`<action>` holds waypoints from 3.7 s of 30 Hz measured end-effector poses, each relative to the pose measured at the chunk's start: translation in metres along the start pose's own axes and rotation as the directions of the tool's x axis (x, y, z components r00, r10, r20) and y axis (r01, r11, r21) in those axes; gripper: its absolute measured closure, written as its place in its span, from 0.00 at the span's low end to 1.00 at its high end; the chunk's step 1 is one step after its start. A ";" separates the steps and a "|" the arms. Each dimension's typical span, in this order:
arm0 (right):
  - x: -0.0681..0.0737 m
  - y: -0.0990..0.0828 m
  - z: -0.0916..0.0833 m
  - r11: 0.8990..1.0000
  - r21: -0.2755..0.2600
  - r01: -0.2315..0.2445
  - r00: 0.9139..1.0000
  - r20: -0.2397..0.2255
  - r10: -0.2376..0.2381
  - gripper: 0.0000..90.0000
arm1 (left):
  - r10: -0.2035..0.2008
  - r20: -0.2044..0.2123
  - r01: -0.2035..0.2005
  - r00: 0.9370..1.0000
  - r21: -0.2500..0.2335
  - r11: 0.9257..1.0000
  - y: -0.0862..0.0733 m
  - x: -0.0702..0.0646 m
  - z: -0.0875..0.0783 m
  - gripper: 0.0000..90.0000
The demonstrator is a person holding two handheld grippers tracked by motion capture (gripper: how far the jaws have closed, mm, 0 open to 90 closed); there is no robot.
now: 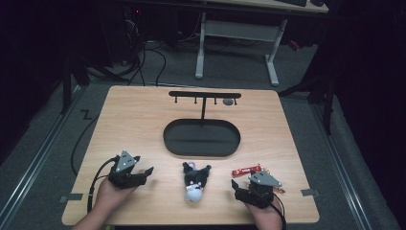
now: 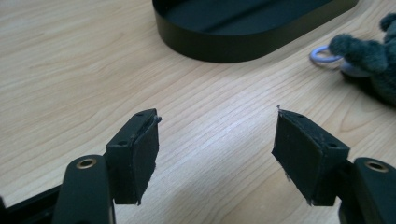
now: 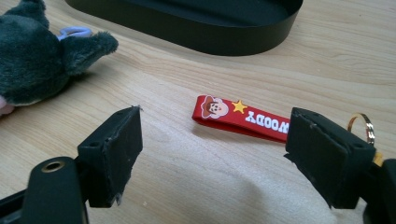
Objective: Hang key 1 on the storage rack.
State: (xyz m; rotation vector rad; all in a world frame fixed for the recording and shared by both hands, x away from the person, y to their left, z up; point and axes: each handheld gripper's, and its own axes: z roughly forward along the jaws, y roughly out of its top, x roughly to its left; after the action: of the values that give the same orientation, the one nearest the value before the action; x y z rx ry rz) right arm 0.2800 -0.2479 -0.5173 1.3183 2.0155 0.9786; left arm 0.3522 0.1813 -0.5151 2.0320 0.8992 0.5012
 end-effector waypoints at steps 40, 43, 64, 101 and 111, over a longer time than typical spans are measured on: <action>-0.005 0.002 0.006 0.999 0.053 0.002 1.000 -0.021 -0.001 0.18 | 0.014 0.043 -0.015 0.999 0.019 1.000 -0.002 -0.005 0.003 0.27; -0.004 0.003 0.005 0.998 0.060 0.006 1.000 -0.021 -0.005 0.19 | 0.019 0.046 -0.020 0.999 0.014 1.000 -0.001 -0.007 0.002 0.26; -0.025 0.011 -0.014 0.989 0.142 -0.030 0.995 -0.087 0.042 0.28 | 0.048 0.034 -0.049 0.998 0.028 0.998 -0.002 -0.013 0.004 0.21; -0.057 0.009 -0.052 0.966 0.256 -0.027 0.997 -0.068 0.046 0.52 | 0.076 0.048 -0.078 0.996 0.029 0.997 0.001 -0.013 0.006 0.21; -0.050 0.019 -0.059 0.931 0.362 0.048 0.999 -0.032 -0.040 0.55 | 0.088 0.062 -0.090 0.994 0.029 0.996 0.002 -0.017 0.002 0.21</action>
State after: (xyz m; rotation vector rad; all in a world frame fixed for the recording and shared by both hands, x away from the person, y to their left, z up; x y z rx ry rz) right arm 0.2644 -0.3053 -0.4648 1.4430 2.3132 0.6196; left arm 0.3431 0.1660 -0.5151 2.1114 0.7875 0.4737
